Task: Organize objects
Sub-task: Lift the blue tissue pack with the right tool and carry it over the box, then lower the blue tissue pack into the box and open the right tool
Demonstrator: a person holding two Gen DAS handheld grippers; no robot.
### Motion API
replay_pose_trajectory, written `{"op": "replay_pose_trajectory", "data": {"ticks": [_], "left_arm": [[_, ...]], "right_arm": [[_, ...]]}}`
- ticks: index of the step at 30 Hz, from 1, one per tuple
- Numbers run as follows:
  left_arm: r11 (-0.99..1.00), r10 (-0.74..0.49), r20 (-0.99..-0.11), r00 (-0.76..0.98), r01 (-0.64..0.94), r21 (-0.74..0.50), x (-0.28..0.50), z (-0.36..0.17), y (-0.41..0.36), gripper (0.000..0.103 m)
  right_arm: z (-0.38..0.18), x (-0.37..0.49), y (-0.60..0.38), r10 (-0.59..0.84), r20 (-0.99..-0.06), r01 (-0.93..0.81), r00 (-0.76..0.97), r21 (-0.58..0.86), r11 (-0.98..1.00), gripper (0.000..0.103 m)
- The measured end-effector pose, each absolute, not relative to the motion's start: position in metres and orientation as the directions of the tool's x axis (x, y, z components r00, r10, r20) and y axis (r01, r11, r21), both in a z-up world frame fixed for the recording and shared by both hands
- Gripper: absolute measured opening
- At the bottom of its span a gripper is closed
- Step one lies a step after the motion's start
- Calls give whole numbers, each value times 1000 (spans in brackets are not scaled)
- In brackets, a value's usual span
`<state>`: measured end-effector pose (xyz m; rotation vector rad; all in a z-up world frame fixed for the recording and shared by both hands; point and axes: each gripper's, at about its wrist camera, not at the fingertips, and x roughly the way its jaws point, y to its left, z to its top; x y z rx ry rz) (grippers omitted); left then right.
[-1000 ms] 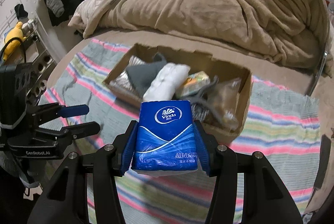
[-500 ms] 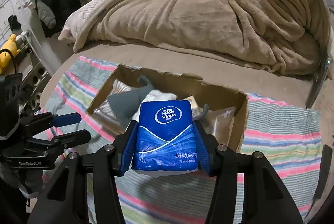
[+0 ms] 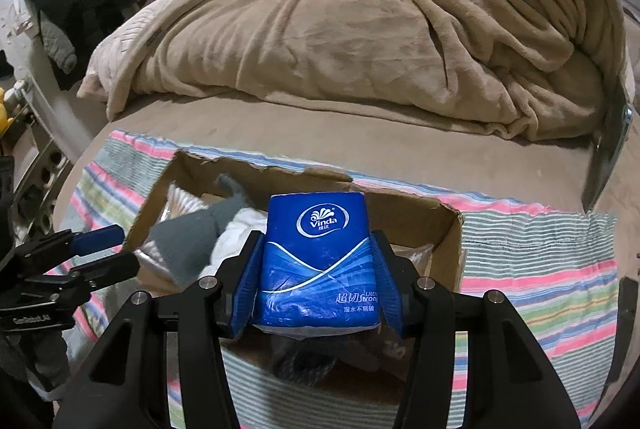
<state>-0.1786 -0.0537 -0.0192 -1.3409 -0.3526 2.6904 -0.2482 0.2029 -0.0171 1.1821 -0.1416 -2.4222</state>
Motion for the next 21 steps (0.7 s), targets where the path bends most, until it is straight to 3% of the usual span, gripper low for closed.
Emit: {"op": "replay_pose_trajectory", "data": {"ticks": [6, 11, 21], "left_arm": [[-966, 201, -777, -597, 8, -257, -182, -23, -57, 64], [-966, 201, -778, -596, 10, -257, -179, -22, -57, 64], [-969, 192, -774, -603, 7, -246, -160, -13, -55, 64]], "right_arm": [[-26, -251, 200, -413, -737, 333, -535, 265, -905, 57], [-23, -247, 198, -413, -727, 338, -549, 259, -905, 75], [-13, -227, 196, -420, -714, 350, -559, 257, -901, 76]]}}
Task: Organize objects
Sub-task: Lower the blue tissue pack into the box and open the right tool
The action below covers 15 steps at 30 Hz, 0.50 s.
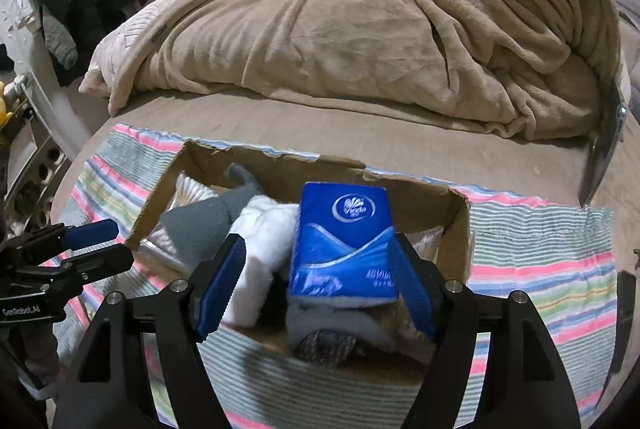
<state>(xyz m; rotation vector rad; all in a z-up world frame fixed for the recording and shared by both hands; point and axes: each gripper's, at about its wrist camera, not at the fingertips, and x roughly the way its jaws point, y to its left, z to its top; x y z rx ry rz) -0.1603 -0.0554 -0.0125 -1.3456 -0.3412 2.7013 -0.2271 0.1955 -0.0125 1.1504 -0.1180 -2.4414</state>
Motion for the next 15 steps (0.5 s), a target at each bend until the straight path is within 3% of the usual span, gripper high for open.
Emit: {"op": "replay_pose_trajectory", "data": {"ticks": [15], "left_arm": [[-971, 211, -783, -585, -37, -234, -115, -7, -26, 66]], "right_arm": [[2, -168, 203, -427, -704, 348, -567, 266, -899, 76]]}}
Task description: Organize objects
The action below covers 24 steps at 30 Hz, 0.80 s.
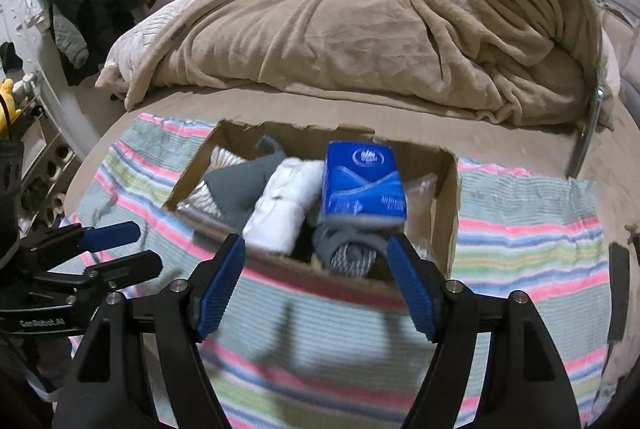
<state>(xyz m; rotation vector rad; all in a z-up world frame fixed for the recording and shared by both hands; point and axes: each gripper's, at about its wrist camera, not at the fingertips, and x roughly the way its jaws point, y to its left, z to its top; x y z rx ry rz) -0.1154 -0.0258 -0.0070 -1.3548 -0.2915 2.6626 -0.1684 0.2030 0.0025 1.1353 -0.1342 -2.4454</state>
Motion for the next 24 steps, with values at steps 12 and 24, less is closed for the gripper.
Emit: {"op": "replay_pose_trajectory", "data": {"ticks": [12, 24], "left_arm": [[-974, 194, -787, -586, -21, -225, -76, -9, -14, 79], [-983, 131, -793, -594, 23, -180, -38, -19, -11, 86]], "right_arm": [[8, -120, 208, -439, -693, 352, -572, 277, -894, 76], [-3, -79, 212, -445, -694, 351, -566, 285, -892, 76]]}}
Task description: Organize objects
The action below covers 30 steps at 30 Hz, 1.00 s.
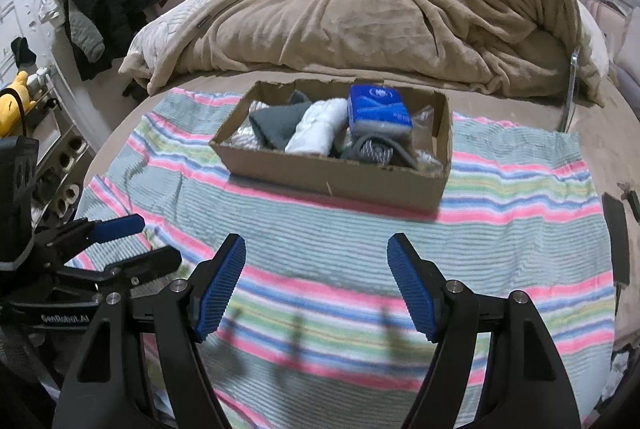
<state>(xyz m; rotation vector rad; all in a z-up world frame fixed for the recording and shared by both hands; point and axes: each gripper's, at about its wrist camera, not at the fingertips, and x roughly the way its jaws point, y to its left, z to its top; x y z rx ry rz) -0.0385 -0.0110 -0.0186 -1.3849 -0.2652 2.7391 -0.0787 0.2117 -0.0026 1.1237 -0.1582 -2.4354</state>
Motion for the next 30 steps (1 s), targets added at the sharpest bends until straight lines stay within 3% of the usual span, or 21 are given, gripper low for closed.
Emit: {"op": "replay_pose_trajectory", "data": {"ticks": [30], "left_arm": [[-994, 95, -748, -657, -21, -107, 14, -25, 6, 93]], "right_arm": [[-26, -21, 228, -418, -677, 323, -606, 272, -907, 76]]}}
